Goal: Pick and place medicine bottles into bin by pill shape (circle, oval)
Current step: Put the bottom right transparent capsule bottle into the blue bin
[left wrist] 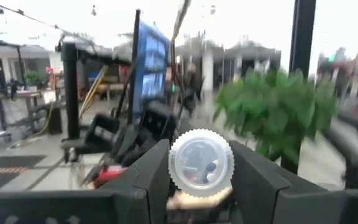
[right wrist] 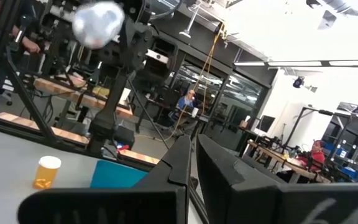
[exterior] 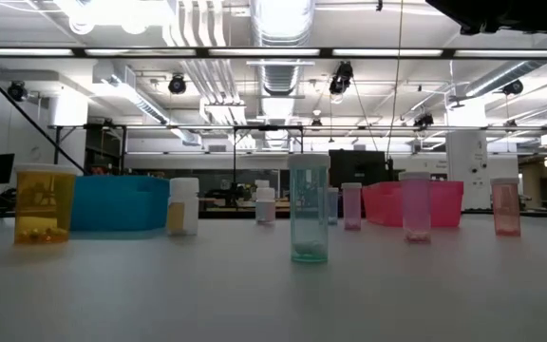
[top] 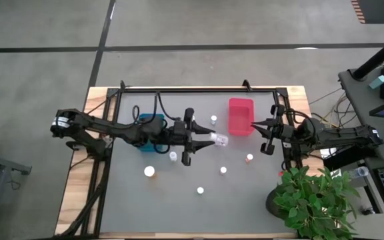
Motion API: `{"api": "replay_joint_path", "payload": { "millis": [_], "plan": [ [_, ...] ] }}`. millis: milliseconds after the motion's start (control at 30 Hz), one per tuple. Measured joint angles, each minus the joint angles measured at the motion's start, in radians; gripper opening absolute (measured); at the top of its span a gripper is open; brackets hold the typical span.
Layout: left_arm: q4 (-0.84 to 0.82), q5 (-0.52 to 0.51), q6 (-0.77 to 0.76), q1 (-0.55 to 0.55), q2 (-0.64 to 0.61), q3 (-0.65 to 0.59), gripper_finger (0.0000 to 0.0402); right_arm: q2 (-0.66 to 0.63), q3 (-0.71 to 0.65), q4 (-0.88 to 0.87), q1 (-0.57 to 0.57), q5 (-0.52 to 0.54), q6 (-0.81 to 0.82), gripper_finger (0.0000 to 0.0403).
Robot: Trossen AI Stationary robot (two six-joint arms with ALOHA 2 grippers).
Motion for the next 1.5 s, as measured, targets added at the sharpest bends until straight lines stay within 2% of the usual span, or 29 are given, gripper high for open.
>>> {"api": "replay_joint_path", "payload": {
  "millis": [133,200,400,600,700,833,933,1100,1200,1500],
  "plan": [
    [0.234,0.071,-0.017,-0.004,0.026,0.0,0.0125,0.0,0.0,0.0,0.0,0.0,0.0,0.0018],
    [0.289,0.109,-0.022,-0.005,0.024,0.0,0.0125,0.0,0.0,0.0,0.0,0.0,0.0,0.0018],
    [0.275,0.122,-0.039,-0.006,0.033,0.0,0.0125,0.0,0.0,0.0,0.0,0.001,0.0,0.0018],
    [0.165,0.111,-0.04,0.0,0.031,-0.005,0.0125,0.0,0.0,-0.001,0.0,0.001,0.0,0.0018],
    [-0.017,0.043,-0.042,0.011,-0.005,-0.004,0.0125,0.0,0.0,-0.001,0.0,0.001,0.0,0.0018],
    [-0.414,-0.079,-0.04,0.035,-0.081,0.029,0.0125,0.0,0.0,-0.001,0.0,0.001,0.0,0.0018],
    [-0.681,-0.216,-0.044,0.059,-0.125,0.036,0.0125,0.0,0.0,-0.002,0.0,0.001,0.0,0.0018],
    [-1.042,-0.389,-0.17,0.107,-0.154,0.019,0.0125,0.0,0.0,-0.001,0.0,0.001,0.0,0.0018],
    [-1.23,-0.414,-0.279,0.152,-0.151,0.015,0.0125,0.0,0.0,-0.001,0.0,0.001,0.0,0.0018],
    [-1.592,-0.416,-0.535,0.247,-0.135,0.0,0.0125,0.0,0.0,-0.001,0.0,0.001,0.0,0.0018]
  ]
}}
